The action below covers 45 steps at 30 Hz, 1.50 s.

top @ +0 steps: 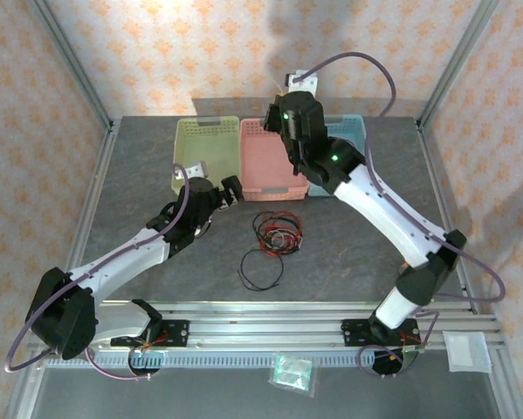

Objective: Untangle the cables

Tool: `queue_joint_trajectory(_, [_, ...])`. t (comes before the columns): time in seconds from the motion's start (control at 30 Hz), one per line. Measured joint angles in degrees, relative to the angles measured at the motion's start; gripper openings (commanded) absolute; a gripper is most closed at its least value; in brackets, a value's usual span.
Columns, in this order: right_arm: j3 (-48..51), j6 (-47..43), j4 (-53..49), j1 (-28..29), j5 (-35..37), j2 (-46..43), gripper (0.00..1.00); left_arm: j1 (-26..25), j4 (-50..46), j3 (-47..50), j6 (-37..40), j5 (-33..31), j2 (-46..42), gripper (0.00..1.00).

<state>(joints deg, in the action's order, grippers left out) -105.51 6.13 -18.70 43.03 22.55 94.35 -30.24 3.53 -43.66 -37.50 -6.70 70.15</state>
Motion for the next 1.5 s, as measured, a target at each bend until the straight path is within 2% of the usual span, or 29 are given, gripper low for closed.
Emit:
queue_joint_trajectory(0.27, [-9.14,0.63,-2.73,-7.1,-8.81,14.34,0.0,0.68,0.13,-0.31,1.11,5.03,1.95,0.99])
queue_joint_trajectory(0.53, [-14.03,2.21,-5.86,-8.48,-14.27,27.06,0.0,0.68,0.7,-0.44,1.16,8.59,4.22,0.99])
queue_joint_trajectory(0.8, [-14.34,4.83,-7.34,-9.07,-17.05,34.07,0.0,0.61,1.4,-1.44,1.18,10.95,10.73,0.99])
queue_joint_trajectory(1.03, [-14.51,9.16,-9.81,-12.35,-21.73,39.21,0.0,0.61,2.78,-5.68,1.22,10.99,16.02,0.99])
queue_joint_trajectory(1.27, [-14.43,11.87,-10.45,-15.1,-24.59,40.19,0.2,0.61,4.04,-9.05,1.6,10.99,19.26,0.99])
queue_joint_trajectory(1.43, [-14.43,11.76,-10.67,-14.95,-25.57,40.17,0.45,0.61,3.96,-9.07,1.64,10.97,19.63,0.99])
queue_joint_trajectory(1.5, [-14.43,11.65,-10.71,-14.84,-25.64,40.06,0.51,0.61,3.8,-9.14,1.84,10.97,19.58,0.99])
